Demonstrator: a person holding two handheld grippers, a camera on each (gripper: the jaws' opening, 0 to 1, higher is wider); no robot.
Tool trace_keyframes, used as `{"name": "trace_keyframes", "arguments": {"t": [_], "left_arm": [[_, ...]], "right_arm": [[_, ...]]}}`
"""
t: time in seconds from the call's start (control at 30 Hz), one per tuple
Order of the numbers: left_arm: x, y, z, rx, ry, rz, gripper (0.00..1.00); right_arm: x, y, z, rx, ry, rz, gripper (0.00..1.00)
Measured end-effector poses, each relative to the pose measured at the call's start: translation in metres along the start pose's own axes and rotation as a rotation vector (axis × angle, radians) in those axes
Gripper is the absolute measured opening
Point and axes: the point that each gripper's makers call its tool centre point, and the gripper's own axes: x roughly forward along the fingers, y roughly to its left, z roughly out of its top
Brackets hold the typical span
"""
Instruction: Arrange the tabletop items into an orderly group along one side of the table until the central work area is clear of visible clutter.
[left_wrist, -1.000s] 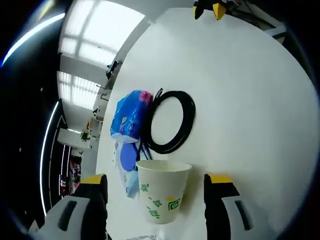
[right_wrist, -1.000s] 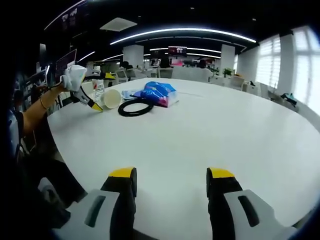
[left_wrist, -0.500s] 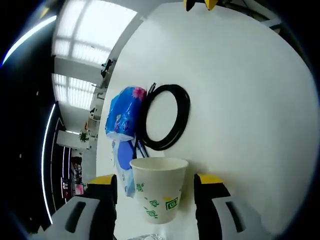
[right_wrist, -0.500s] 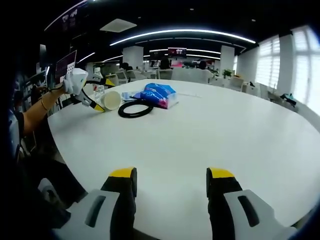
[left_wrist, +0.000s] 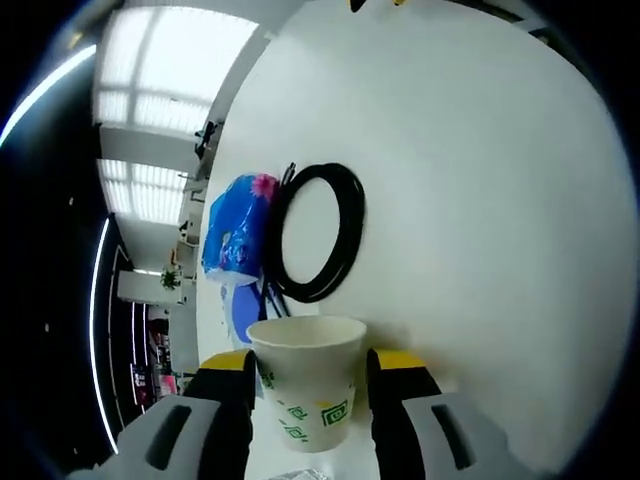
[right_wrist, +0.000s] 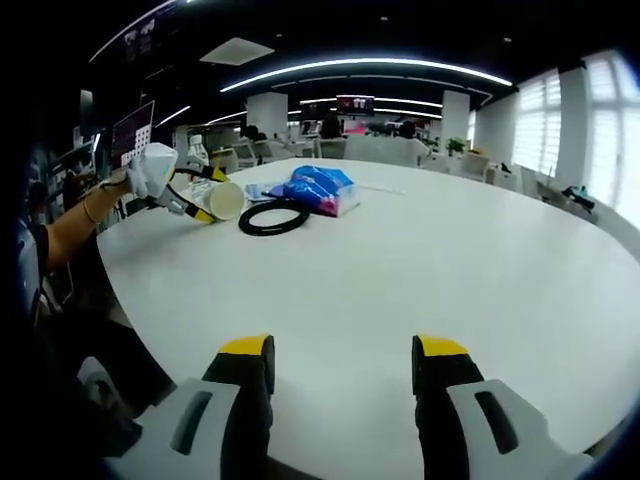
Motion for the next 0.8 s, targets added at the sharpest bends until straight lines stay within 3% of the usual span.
{"name": "trace_keyframes", "arguments": {"t": [0.8], "left_arm": [[0.0019,0.0044,-0.0004,0.035,0.013,0.071,0.39]], "right_arm": [[0.0007,0.0004,-0.006,0.003,0.017,0.007,0.52]]}}
